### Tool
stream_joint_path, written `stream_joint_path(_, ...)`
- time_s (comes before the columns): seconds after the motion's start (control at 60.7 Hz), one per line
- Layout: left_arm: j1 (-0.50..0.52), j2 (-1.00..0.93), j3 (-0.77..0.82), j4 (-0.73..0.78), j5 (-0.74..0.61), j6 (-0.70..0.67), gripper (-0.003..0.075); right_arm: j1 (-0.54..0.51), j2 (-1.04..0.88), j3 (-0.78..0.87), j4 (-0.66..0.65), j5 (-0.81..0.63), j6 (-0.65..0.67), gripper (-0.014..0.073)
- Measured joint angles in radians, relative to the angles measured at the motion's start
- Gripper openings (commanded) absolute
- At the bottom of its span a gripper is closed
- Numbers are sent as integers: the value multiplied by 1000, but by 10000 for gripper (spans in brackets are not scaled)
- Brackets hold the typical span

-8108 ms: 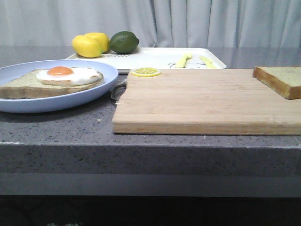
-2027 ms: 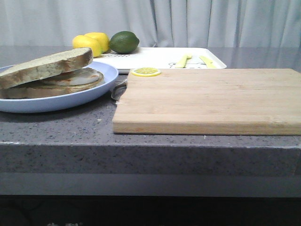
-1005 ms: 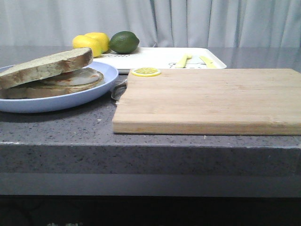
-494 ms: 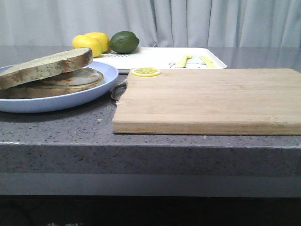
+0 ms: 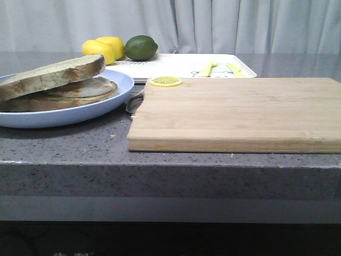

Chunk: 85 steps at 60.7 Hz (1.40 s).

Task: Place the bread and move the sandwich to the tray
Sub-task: 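Grasp the blue plate rim with the left gripper and lift it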

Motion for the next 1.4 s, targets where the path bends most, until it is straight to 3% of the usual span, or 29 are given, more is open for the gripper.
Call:
stream_joint_path(0.214,0,2,-1,-16,-17,0,16,0,0,0,0,0,0,-60)
stream_joint_path(0.247,0,2,-1,-16,-17,0,-19,0,0,0,0,0,0,-60)
stream_joint_path(0.461,0,2,-11,-21,-19,-13,-20,0,0,0,0,0,0,-60)
stream_joint_path(0.626,25,6,-64,-57,64,-16,-20,0,0,0,0,0,0,-60)
stream_joint_path(0.939,151,17,-227,-387,232,267,-20,0,0,0,0,0,0,-60)
stream_joint_path(1.088,164,26,-294,-500,255,352,-20,0,0,0,0,0,0,-60)
stream_joint_path(1.269,134,76,-428,-530,288,366,-20,0,0,0,0,0,0,-60)
stream_joint_path(1.401,95,214,-623,-534,358,348,-20,0,0,0,0,0,0,-60)
